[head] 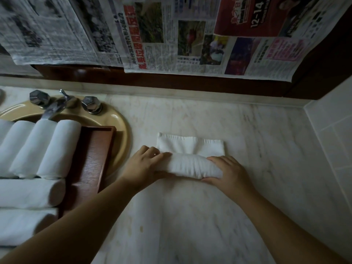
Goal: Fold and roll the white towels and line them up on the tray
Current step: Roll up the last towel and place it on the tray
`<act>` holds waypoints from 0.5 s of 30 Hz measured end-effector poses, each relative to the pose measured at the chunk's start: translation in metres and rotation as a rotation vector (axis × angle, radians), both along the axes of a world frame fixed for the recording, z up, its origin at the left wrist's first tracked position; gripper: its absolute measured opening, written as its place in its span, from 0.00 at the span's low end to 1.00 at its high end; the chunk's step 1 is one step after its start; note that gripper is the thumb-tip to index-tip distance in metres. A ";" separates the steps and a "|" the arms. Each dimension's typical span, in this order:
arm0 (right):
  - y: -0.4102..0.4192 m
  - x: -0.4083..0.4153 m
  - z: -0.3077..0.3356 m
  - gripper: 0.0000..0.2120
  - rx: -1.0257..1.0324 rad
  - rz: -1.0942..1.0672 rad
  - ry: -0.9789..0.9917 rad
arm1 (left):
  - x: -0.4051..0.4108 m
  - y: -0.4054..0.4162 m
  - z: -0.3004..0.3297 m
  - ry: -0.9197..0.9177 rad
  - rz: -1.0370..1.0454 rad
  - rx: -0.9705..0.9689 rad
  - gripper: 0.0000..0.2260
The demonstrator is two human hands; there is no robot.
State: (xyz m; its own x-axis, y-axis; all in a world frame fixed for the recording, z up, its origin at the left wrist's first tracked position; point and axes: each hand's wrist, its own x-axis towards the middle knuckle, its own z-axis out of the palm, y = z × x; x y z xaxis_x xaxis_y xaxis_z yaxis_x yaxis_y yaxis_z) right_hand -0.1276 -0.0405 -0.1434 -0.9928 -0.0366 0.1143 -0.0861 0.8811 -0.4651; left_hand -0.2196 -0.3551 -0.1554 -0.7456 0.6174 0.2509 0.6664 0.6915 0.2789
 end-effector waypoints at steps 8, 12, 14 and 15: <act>0.017 0.019 -0.004 0.35 -0.072 0.089 -0.127 | 0.018 -0.014 0.001 -0.247 0.000 0.074 0.31; 0.019 0.021 0.005 0.39 -0.127 0.090 -0.258 | 0.017 -0.014 0.009 -0.353 0.023 0.030 0.34; 0.017 0.023 0.013 0.33 -0.189 0.028 -0.364 | 0.025 -0.016 0.008 -0.354 0.034 0.031 0.34; 0.016 0.026 0.016 0.30 -0.248 -0.007 -0.405 | 0.030 -0.018 0.007 -0.369 0.052 0.040 0.33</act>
State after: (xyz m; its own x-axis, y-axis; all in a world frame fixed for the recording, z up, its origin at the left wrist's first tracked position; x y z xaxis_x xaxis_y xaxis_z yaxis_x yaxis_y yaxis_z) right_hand -0.1017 -0.0240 -0.1278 -0.9594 -0.0505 -0.2776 0.1511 0.7390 -0.6566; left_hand -0.1893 -0.3728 -0.1485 -0.8202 0.5718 -0.0172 0.4808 0.7053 0.5210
